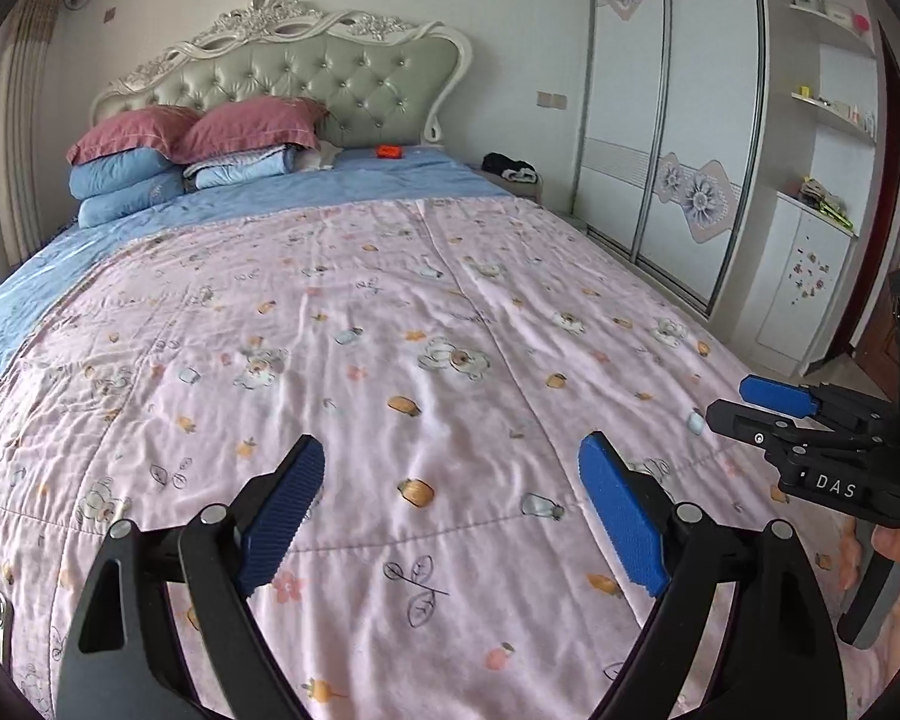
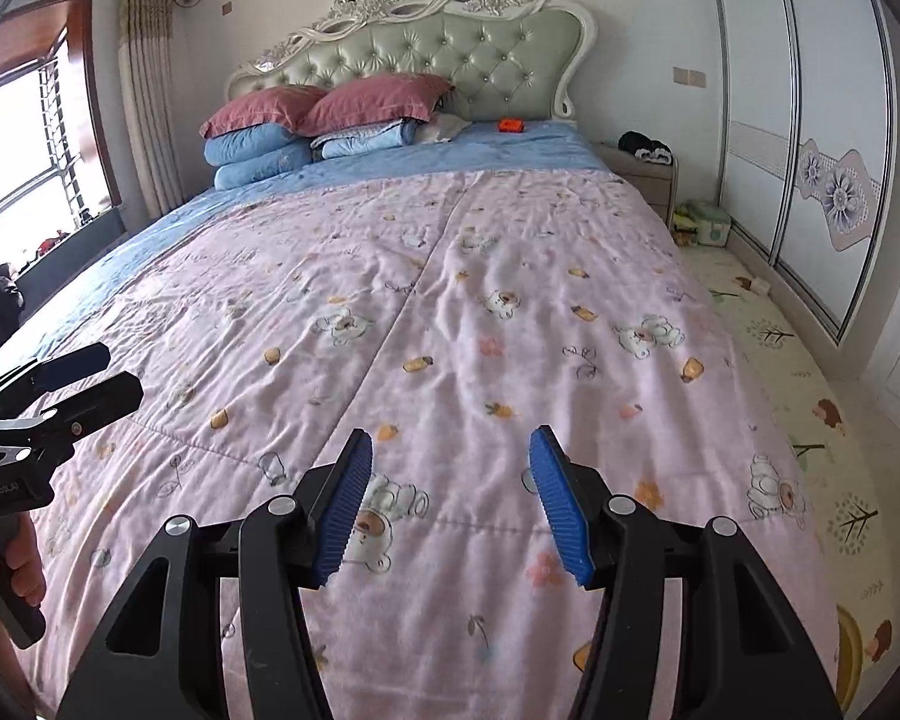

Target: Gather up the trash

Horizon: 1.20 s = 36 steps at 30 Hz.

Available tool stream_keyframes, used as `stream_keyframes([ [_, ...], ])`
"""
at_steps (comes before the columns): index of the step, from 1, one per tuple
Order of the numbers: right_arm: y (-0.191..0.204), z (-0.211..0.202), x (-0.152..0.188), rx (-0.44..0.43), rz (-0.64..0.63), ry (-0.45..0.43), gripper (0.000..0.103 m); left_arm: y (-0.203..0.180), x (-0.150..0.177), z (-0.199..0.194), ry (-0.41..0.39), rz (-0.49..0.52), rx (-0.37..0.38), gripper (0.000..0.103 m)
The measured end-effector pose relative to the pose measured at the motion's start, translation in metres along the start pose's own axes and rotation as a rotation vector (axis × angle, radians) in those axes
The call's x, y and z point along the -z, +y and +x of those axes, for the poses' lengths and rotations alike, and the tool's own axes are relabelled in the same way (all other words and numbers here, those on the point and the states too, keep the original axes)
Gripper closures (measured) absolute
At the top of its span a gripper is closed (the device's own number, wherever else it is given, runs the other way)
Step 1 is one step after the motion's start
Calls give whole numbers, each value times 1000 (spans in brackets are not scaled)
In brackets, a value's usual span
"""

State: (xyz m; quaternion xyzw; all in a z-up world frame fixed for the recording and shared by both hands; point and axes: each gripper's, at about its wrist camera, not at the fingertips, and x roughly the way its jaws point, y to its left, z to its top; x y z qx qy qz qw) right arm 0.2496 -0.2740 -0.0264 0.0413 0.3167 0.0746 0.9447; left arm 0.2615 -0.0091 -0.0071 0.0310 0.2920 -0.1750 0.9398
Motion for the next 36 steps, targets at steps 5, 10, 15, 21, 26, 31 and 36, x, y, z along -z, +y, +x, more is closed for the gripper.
stream_keyframes([
  [5,11,2,-4,30,-33,-89,48,13,1,3,-79,-40,-13,13],
  [10,22,6,4,-2,-69,-93,48,17,7,6,-114,-33,-36,11],
  [15,31,1,4,-44,-91,-111,46,20,12,9,-111,-39,-23,11],
  [21,35,3,8,-33,-111,-124,46,18,16,3,-154,-30,-32,11],
  [26,36,6,14,-31,-116,-135,46,18,22,0,-184,-32,-58,7],
  [31,37,2,18,-26,-120,-162,41,15,23,2,-183,-17,-68,6],
  [36,36,1,21,-24,-115,-175,34,15,26,0,-200,-14,-74,4],
])
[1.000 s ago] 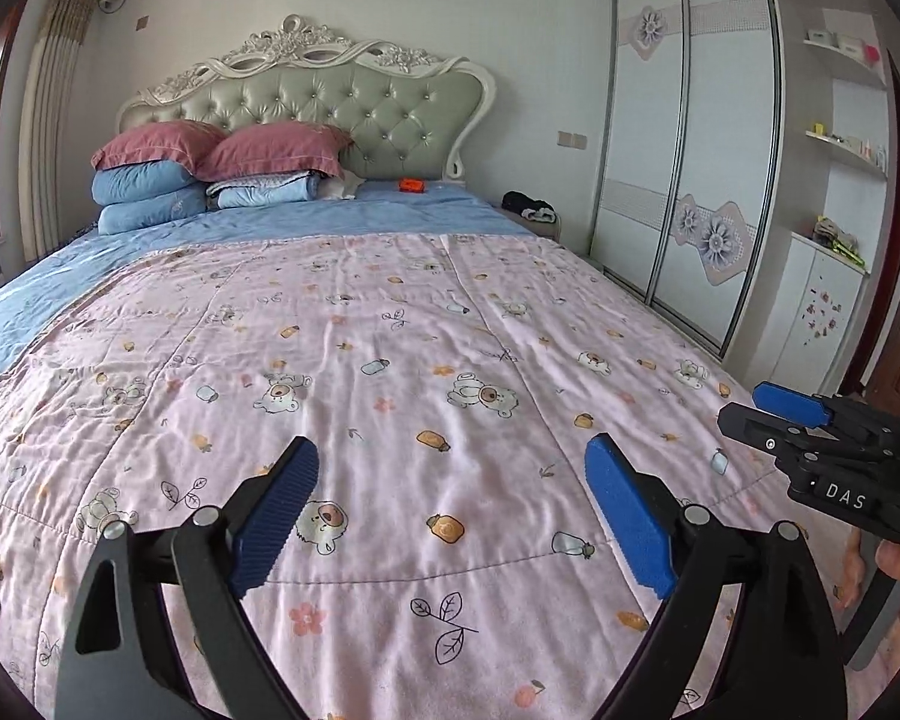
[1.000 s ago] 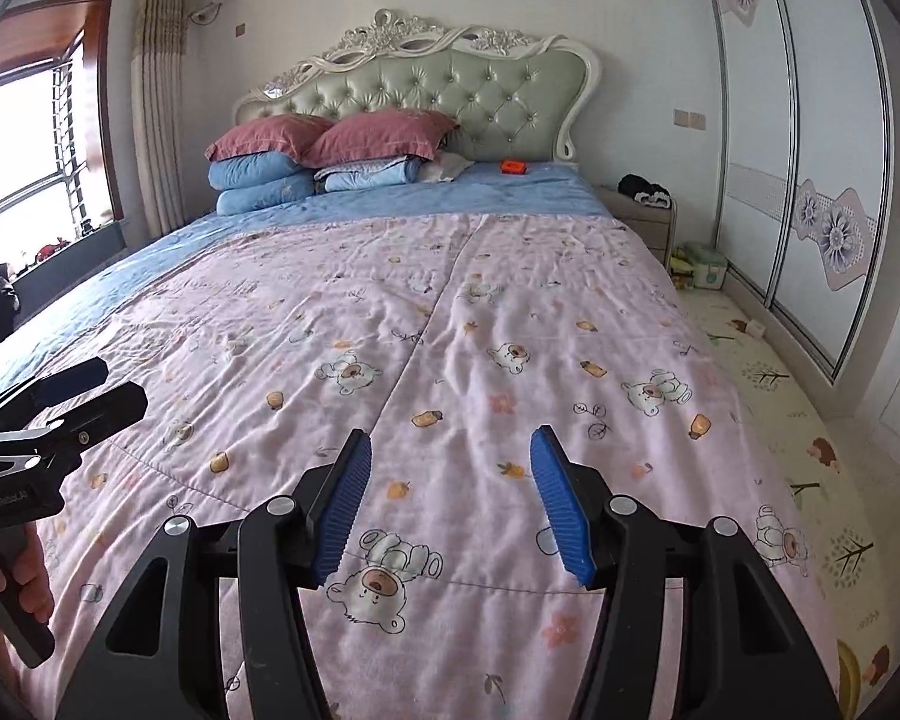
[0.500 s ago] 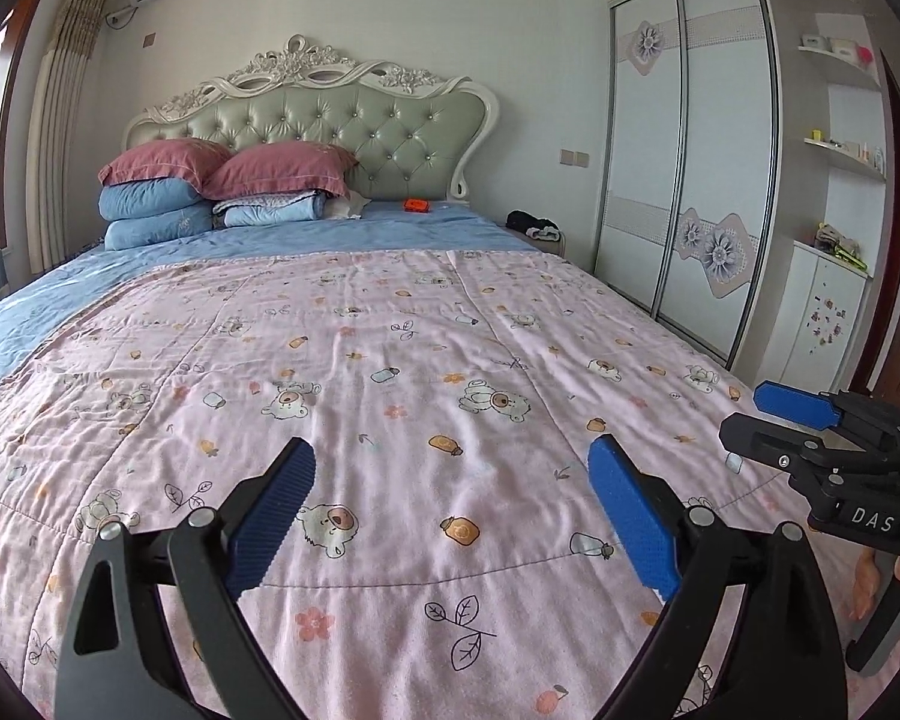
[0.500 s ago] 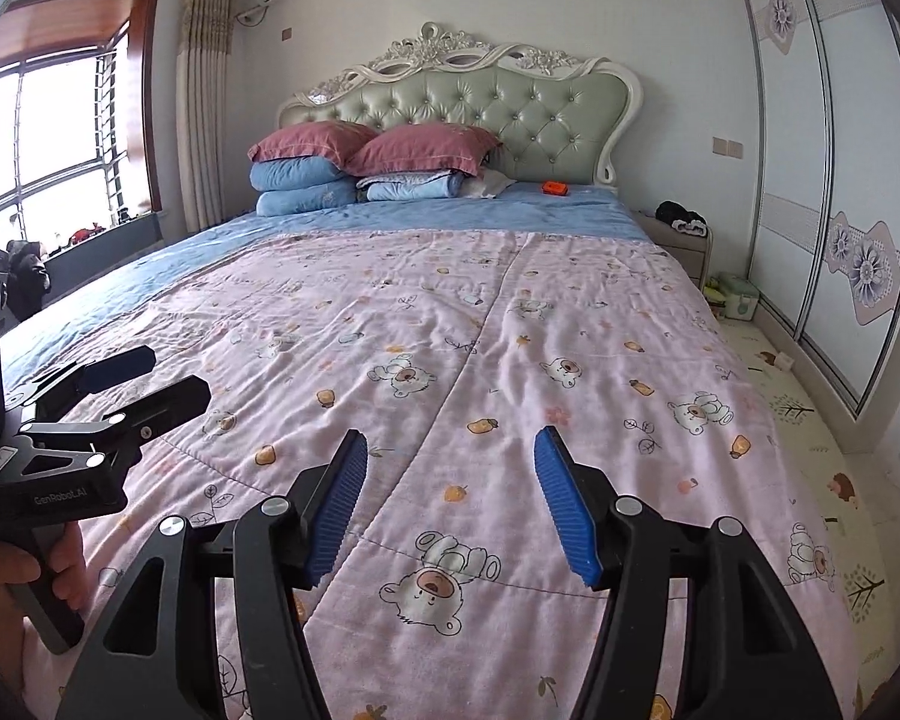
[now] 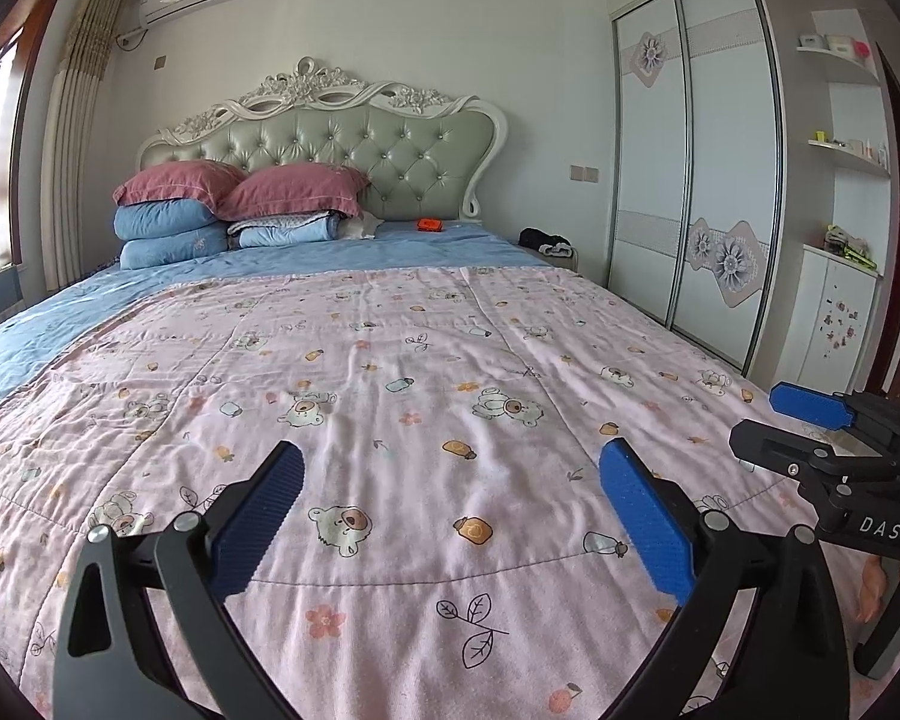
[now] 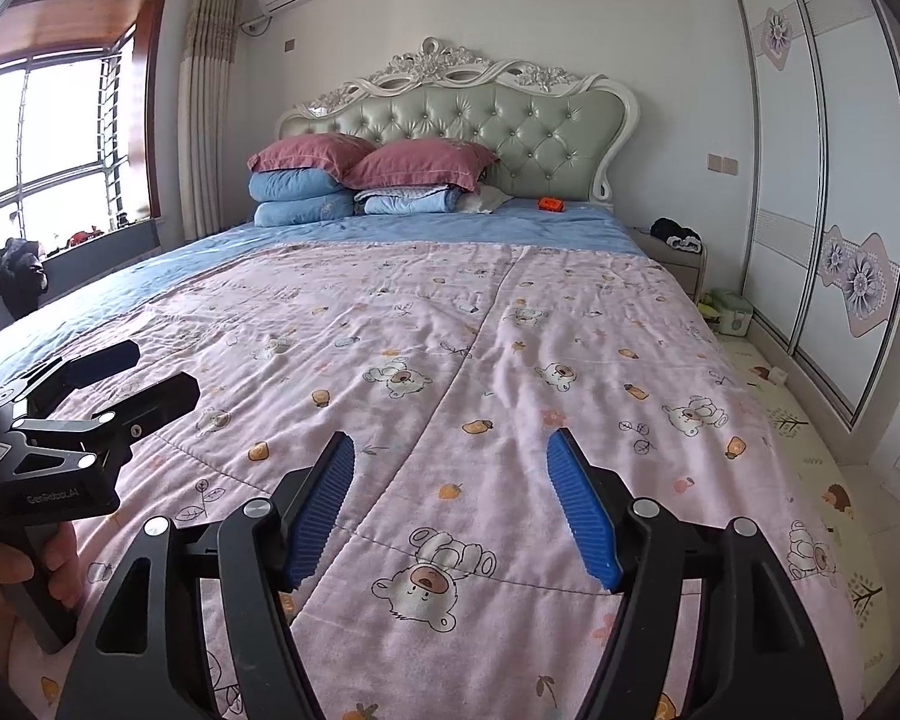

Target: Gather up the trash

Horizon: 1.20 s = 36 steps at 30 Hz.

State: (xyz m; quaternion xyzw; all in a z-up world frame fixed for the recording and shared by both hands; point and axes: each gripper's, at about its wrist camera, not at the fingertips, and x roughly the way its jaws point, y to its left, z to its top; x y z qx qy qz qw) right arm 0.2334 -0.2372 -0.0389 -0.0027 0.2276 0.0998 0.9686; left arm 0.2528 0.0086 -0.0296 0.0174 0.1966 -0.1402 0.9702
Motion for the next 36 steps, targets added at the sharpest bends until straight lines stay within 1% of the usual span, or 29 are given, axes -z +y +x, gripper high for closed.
stream_keyframes([
  [1,1,0,1,3,-3,-3,30,0,0,0,-1,1,-1,4],
  [6,8,-1,3,10,-38,-12,26,-3,2,3,10,14,-16,4],
  [8,10,-2,3,17,-49,-22,21,-3,2,2,5,17,-15,4],
  [10,13,-5,4,21,-59,-37,13,-2,2,1,0,14,-9,4],
  [14,13,-5,4,23,-59,-40,10,0,2,1,5,2,-7,4],
  [24,-3,-1,5,23,9,-26,9,1,1,-2,-7,-1,-9,4],
  [26,-3,0,6,42,11,-18,9,0,1,-3,-12,2,-13,4],
  [32,-1,-1,6,47,-2,-31,9,-1,1,-4,-16,3,-24,4],
  [36,2,1,6,50,-11,-27,9,2,1,-4,-19,-14,-30,4],
])
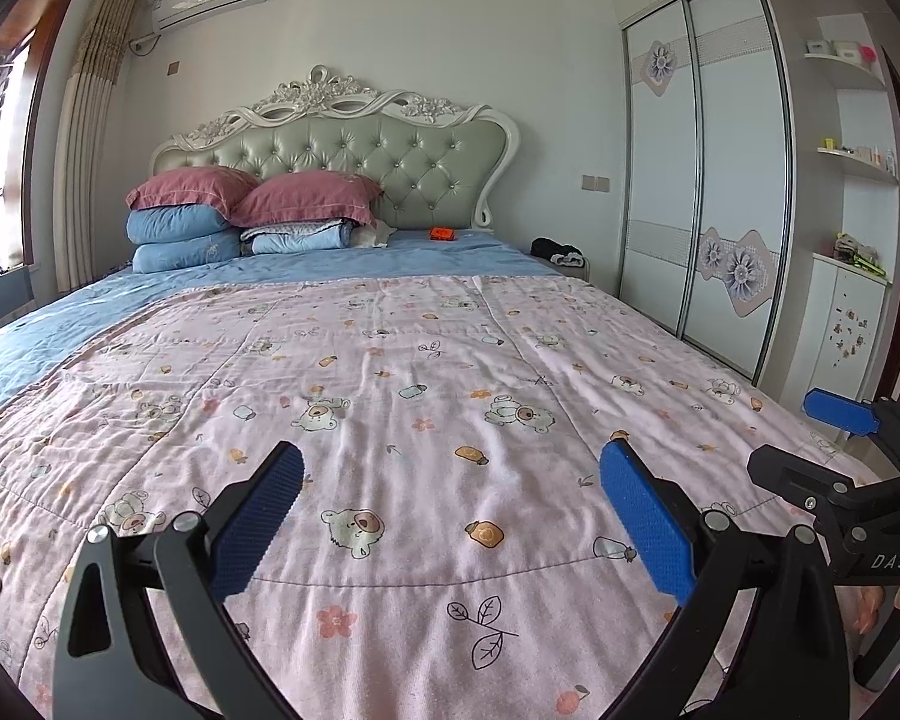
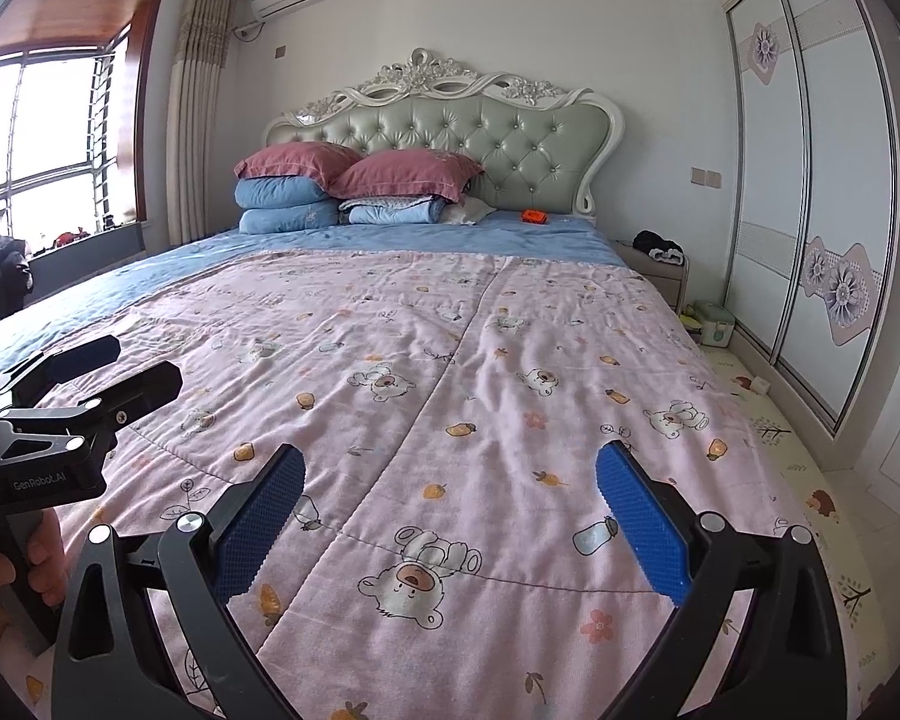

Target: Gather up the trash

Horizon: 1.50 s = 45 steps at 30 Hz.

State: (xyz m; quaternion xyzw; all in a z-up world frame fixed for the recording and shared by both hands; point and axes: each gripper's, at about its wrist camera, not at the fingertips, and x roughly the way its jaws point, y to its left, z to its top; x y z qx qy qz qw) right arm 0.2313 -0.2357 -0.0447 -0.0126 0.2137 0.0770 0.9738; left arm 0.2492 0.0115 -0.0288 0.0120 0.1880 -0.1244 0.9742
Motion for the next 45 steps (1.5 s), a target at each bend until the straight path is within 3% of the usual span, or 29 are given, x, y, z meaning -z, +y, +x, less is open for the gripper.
stream_keyframes([
  [45,0,2,3,-2,0,9,9,7,1,1,13,-36,-26,4],
])
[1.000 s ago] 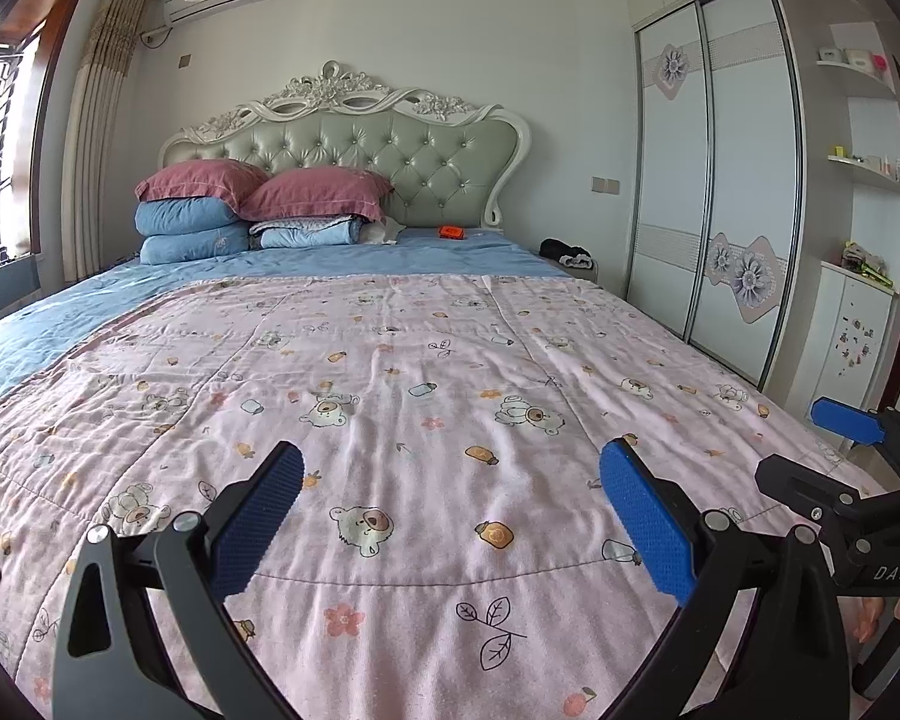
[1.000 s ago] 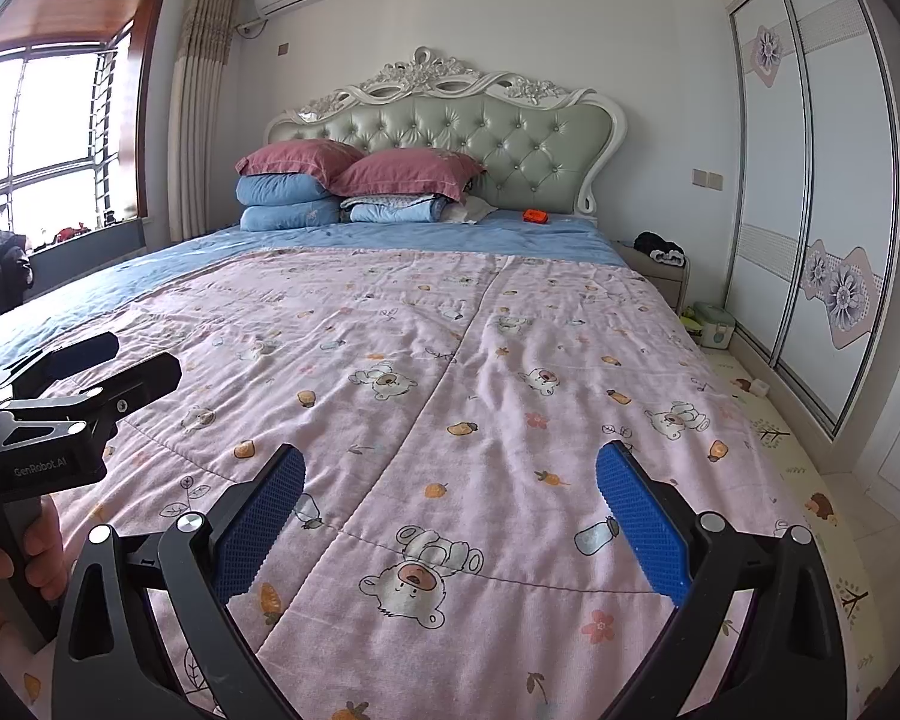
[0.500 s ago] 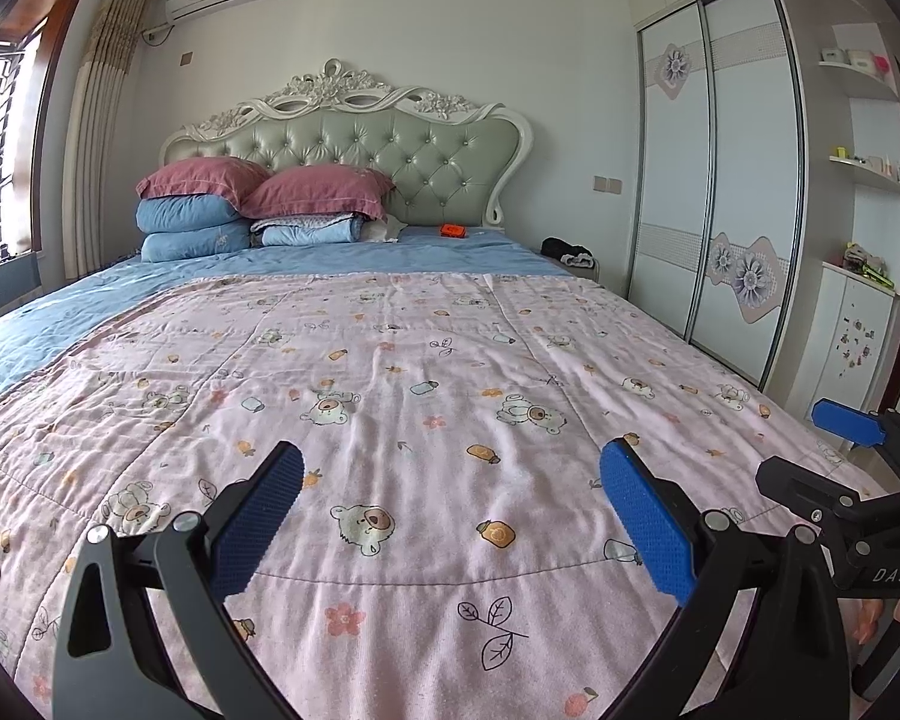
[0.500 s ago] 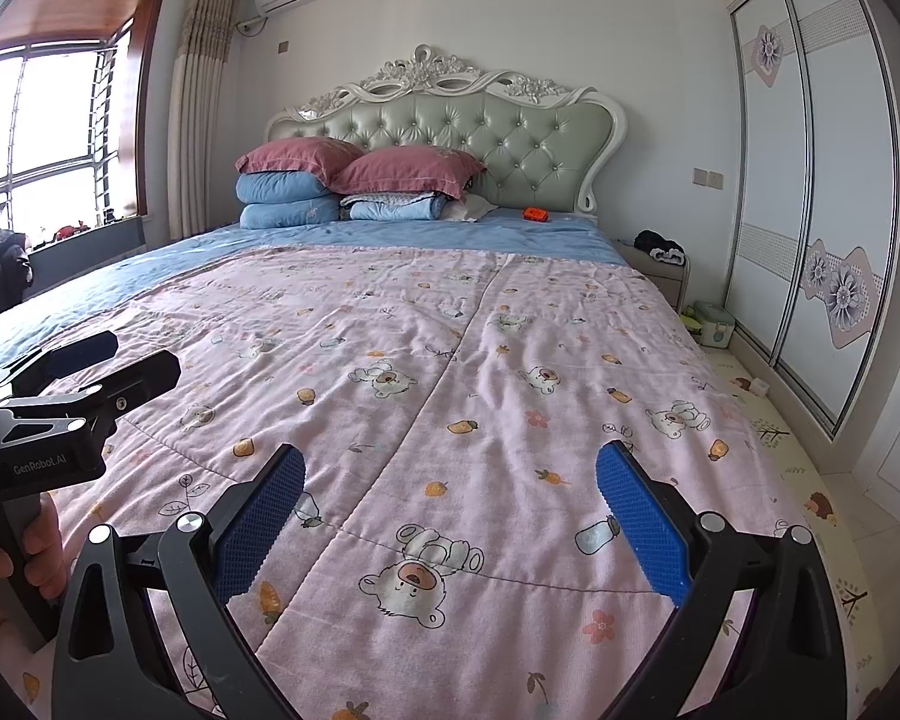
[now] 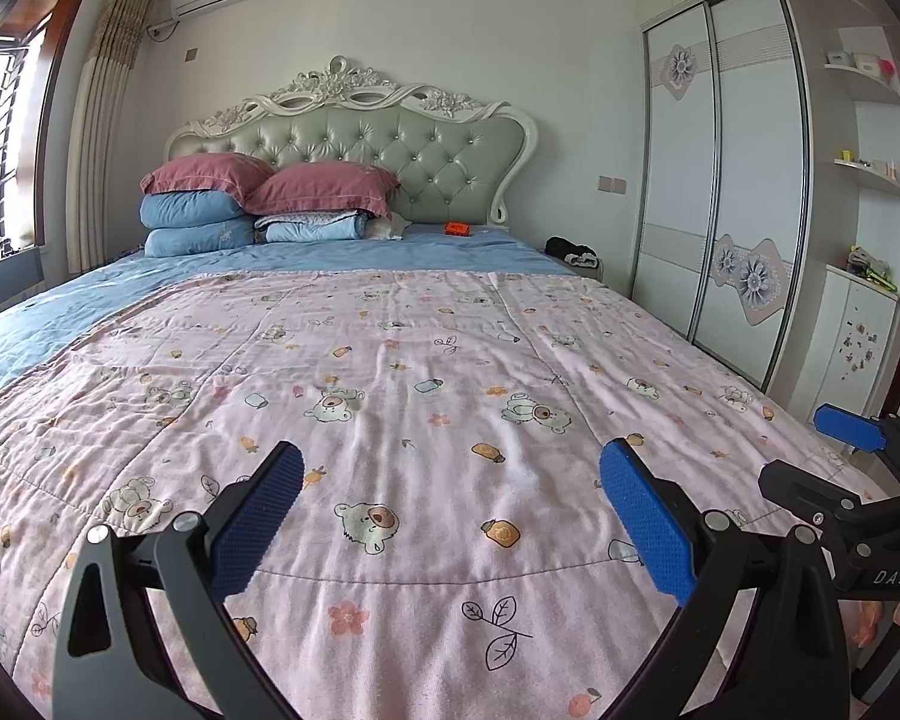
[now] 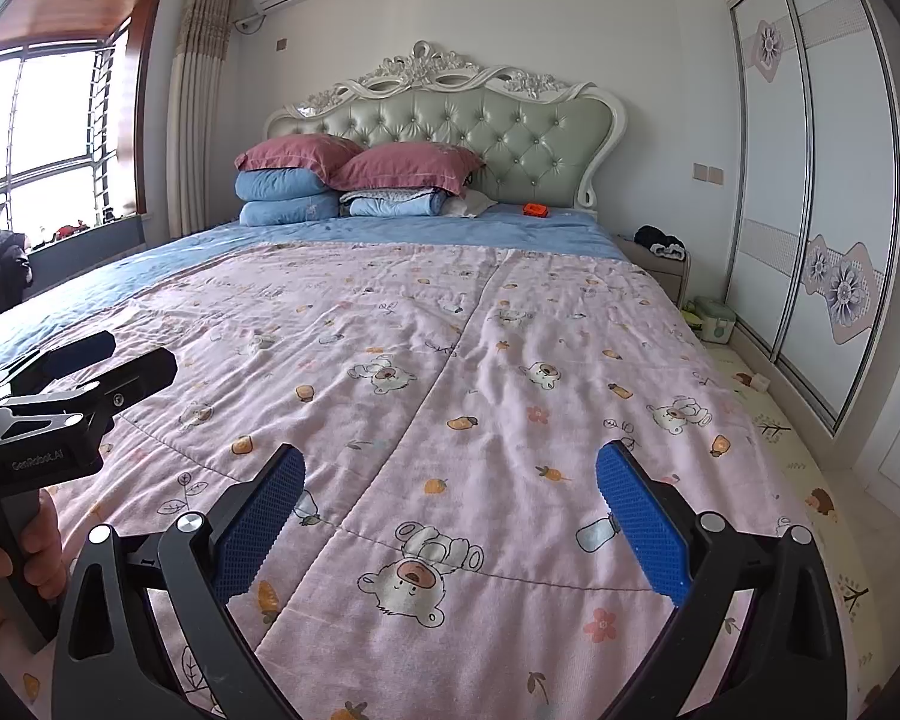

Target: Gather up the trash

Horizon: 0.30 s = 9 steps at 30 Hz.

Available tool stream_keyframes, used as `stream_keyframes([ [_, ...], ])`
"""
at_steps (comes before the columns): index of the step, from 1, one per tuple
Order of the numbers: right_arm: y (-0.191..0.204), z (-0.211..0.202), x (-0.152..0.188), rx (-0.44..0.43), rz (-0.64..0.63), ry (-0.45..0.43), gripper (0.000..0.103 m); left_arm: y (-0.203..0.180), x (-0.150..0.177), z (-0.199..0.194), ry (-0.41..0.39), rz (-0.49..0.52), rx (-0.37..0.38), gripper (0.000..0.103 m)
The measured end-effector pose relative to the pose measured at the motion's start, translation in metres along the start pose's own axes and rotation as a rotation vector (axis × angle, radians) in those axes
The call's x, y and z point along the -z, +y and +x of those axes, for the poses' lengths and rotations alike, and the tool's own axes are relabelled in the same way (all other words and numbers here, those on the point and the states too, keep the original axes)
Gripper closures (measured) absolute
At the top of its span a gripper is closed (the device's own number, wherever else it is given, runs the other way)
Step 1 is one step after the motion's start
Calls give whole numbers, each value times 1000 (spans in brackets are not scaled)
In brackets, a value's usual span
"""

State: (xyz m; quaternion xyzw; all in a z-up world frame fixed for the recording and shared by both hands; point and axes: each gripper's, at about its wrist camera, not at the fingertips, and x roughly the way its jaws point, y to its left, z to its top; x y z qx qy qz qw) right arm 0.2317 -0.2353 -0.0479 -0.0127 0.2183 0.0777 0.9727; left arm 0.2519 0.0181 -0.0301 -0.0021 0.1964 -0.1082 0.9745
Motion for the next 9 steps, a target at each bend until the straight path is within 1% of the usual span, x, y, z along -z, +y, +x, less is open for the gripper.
stream_keyframes([
  [9,0,0,0,0,0,1,9,-1,1,1,3,0,-3,4],
])
